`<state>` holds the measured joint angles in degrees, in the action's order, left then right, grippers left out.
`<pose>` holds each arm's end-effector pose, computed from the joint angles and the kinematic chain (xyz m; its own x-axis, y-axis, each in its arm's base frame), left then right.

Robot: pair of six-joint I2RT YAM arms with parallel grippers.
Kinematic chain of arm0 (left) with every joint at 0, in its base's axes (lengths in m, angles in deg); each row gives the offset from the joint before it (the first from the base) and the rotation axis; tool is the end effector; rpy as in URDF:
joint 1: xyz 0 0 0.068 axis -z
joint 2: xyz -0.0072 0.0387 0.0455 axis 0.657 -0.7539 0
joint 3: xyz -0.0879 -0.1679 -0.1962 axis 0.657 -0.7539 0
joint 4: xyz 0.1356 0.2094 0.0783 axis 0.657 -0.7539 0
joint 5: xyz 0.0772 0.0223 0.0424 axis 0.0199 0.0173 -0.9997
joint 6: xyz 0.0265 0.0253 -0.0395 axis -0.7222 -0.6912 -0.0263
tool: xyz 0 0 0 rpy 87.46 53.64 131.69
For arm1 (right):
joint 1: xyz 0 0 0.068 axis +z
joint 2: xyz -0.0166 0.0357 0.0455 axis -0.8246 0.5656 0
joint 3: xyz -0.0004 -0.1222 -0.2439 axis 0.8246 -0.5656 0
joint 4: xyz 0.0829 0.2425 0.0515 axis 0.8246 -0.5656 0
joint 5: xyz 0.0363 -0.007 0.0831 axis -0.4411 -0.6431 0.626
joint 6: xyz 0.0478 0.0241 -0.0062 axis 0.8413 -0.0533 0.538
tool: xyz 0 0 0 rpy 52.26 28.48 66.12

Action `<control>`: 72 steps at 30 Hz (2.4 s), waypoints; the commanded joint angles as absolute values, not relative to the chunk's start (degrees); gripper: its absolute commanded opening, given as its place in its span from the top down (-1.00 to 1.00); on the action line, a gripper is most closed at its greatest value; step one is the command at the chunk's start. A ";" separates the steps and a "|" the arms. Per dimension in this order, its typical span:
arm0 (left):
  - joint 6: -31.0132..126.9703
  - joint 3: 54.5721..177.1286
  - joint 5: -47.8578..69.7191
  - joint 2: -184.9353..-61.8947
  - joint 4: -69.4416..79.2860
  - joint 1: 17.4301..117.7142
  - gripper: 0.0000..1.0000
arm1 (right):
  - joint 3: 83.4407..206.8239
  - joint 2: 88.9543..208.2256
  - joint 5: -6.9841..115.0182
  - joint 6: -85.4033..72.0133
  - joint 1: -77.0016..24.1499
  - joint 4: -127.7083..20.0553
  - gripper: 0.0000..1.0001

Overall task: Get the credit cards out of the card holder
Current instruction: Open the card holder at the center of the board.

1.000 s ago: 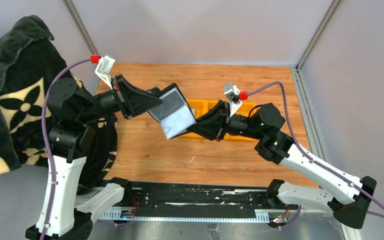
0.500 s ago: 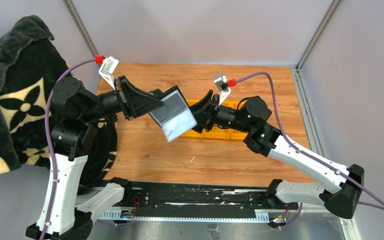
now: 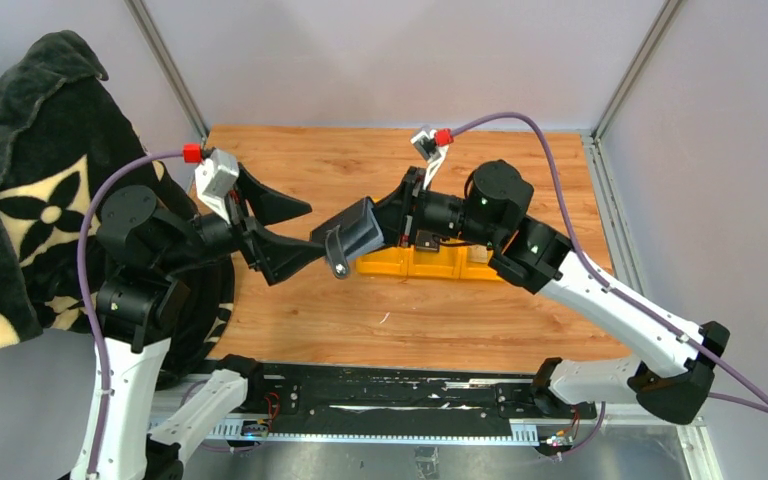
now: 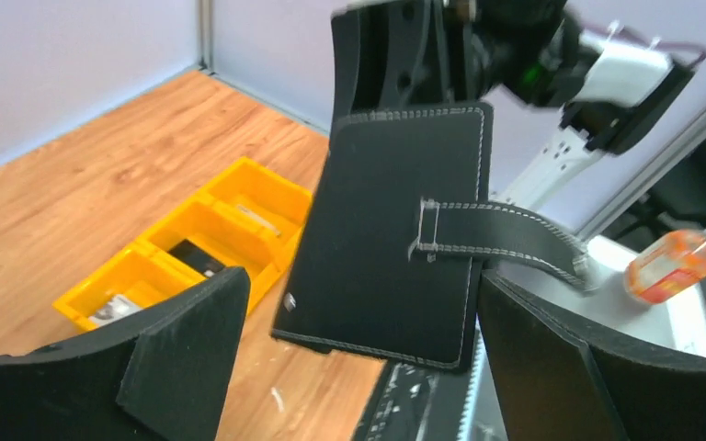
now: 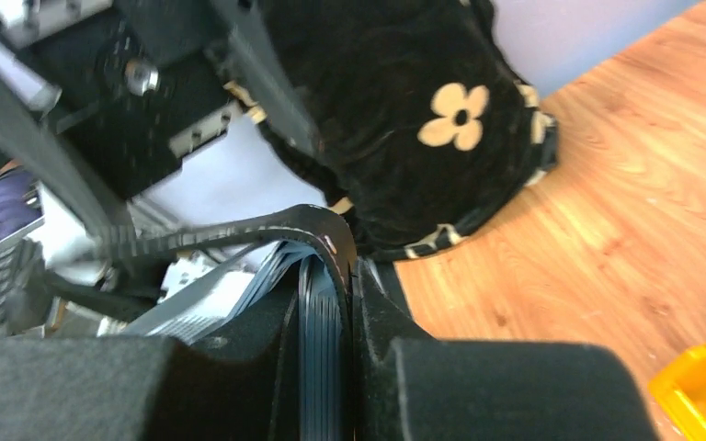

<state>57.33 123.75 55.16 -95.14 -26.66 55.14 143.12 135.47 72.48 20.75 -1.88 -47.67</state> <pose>0.0987 -0.0539 0.4963 -0.2725 -0.1560 -0.9494 0.8766 0.3666 -0.3118 0.1431 0.2210 0.4628 -0.4559 0.2333 -0.8589 -0.8742 0.0640 0.4814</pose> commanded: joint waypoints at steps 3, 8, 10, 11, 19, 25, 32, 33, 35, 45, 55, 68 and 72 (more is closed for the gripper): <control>35.88 115.68 54.98 -90.70 -30.12 55.31 -1.00 | 156.77 141.64 53.40 13.48 3.66 -71.91 1.00; 25.36 111.21 51.35 -87.24 -30.33 55.35 -1.00 | 167.73 149.70 38.62 9.92 8.91 -82.96 1.00; 21.88 109.71 49.86 -85.98 -30.37 55.67 -1.00 | 172.50 153.20 34.47 10.06 9.98 -86.90 1.00; 19.96 108.68 49.26 -85.23 -30.39 55.93 -1.00 | 175.28 154.87 33.14 10.33 10.34 -88.30 1.00; 3.66 95.94 38.82 -74.51 -29.58 58.91 -1.00 | 186.77 163.78 25.84 8.79 14.96 -92.72 1.00; 0.82 88.35 35.32 -67.00 -25.97 58.91 -1.00 | 188.97 165.03 21.80 7.60 16.67 -93.38 1.00; 13.91 87.87 30.86 -67.03 -9.36 58.87 -0.92 | 185.25 163.12 26.17 9.16 16.60 -90.50 1.00; 16.13 88.98 30.92 -68.21 -8.89 58.91 -0.87 | 185.11 162.94 26.30 9.47 16.60 -90.52 1.00; 20.32 90.06 31.46 -70.19 -7.70 58.91 -0.80 | 185.12 162.67 26.56 9.81 16.63 -90.47 1.00; 27.74 93.56 29.12 -72.60 -10.29 58.91 -0.25 | 182.90 159.98 26.96 10.26 16.28 -90.38 1.00; 26.45 105.61 43.67 -77.89 -26.27 58.91 0.29 | 162.09 146.89 61.14 9.72 7.95 -70.03 1.00; 32.48 108.39 43.05 -80.35 -28.08 58.91 0.34 | 157.68 142.45 80.81 11.87 4.13 -63.51 1.00; 37.44 109.42 46.48 -80.32 -25.57 58.91 0.33 | 156.61 141.73 84.65 10.84 3.82 -63.51 1.00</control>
<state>32.78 107.65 46.50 -80.26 -27.42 58.90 157.24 144.52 75.28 10.13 4.06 -67.95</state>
